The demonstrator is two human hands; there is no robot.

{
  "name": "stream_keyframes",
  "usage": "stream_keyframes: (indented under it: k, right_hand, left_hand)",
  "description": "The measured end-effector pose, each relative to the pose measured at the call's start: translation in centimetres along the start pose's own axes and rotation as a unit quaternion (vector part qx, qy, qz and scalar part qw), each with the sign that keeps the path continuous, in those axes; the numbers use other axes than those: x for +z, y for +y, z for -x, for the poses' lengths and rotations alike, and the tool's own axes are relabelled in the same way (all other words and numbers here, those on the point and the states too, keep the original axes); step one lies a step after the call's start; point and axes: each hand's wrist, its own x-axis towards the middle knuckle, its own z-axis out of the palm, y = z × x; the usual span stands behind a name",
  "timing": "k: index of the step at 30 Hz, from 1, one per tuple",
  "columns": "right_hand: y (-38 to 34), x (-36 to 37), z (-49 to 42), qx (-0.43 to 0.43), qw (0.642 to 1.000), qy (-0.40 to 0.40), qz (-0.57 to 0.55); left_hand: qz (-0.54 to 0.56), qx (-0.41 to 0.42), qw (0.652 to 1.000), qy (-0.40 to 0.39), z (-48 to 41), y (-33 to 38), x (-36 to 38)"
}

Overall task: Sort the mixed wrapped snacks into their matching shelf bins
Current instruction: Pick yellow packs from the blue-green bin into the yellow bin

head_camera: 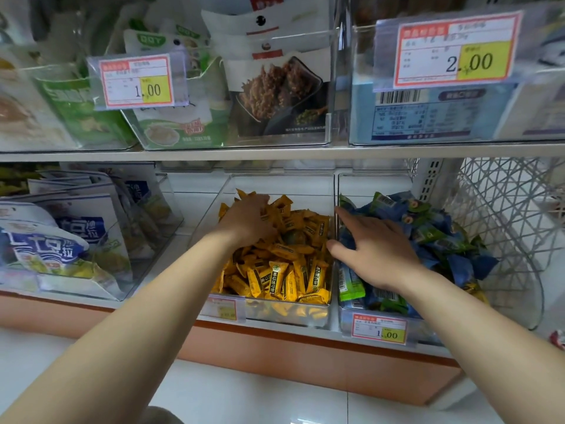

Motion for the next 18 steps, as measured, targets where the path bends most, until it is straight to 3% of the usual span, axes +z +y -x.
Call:
stream_keyframes:
  k: [3, 5, 7, 13, 18]
  right_hand:
    - [0.0, 0.1, 0.0, -0.003, 1.0, 0.007, -0.001]
    - [0.1, 0.2, 0.0, -0.005, 1.0, 0.01, -0.003]
    - [0.2, 0.2, 0.0, -0.004, 1.0, 0.01, -0.004]
    - [0.5, 0.4, -0.1, -0.01, 1.0, 0.011, -0.005]
    - [0.5, 0.4, -0.2, -0.011, 1.0, 0.011, -0.008]
  left_hand:
    - [-0.185, 0.044, 0.981, 0.043, -0.7, 2.3, 0.6]
    - [-0.139, 0.11, 0.983, 0.053, -1.7, 3.9, 1.5]
    - [-0.088, 0.138, 0.987, 0.0, -2.7, 4.8, 2.8]
    - [-0.181, 0.107, 0.974, -0.083, -4.5, 3.3, 4.7]
    - [-0.155, 0.104, 0.972, -0.14, -4.5, 3.2, 4.5]
